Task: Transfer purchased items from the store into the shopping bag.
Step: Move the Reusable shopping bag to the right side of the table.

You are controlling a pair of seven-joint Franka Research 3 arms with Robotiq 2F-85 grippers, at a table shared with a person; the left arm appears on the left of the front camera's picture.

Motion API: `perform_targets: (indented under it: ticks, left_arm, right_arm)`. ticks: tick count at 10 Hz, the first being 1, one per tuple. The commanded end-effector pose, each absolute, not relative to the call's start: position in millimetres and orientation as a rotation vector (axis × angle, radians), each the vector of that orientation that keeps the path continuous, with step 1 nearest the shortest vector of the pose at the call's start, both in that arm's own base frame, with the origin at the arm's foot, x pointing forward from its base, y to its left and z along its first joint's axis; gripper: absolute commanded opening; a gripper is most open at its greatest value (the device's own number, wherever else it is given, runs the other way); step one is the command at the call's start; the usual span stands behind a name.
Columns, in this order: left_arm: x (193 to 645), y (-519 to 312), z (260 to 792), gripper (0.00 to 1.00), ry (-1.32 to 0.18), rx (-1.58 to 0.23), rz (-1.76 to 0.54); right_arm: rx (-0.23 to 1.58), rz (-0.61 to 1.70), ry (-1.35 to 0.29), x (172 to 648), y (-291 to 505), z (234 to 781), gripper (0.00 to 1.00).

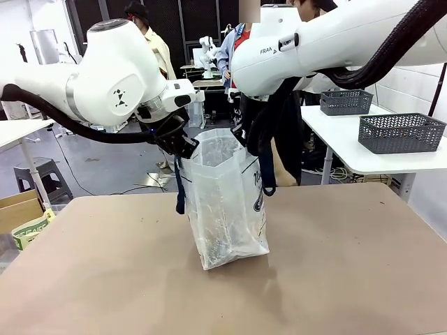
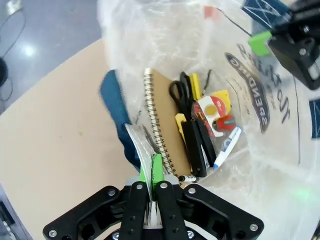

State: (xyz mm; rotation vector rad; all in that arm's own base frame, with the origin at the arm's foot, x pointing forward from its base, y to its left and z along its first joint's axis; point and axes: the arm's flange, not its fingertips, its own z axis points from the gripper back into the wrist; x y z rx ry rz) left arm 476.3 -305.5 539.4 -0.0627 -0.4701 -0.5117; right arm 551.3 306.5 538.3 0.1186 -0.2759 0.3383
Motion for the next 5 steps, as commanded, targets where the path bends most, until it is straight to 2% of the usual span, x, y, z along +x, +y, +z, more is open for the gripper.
perform_targets:
  ticks: [1,2,3,5]
  left_arm:
    - [477.7,-321.8,543.7,0.00,-0.476,-0.032,-0.454]
    - [474.3,-316.7,545.6,0.00,-0.504,-0.053,-0.503]
    - [473.9,-309.7,540.1,0.00,-0.472,-0.052,-0.468]
    - [471.4,-314.1,540.2,0.00,-0.473,-0.053,-0.472]
  right_arm:
    - [0.148,0.246,-0.253,554.4,315.1,542.5,0.00]
    - [0.134,0.369,-0.214,551.8,311.9,545.6,0.00]
    - [0.126,0.287,-0.267,550.6,308.7,538.9,0.00]
    - [0.123,0.293,-0.251,548.8,311.1,539.8,0.00]
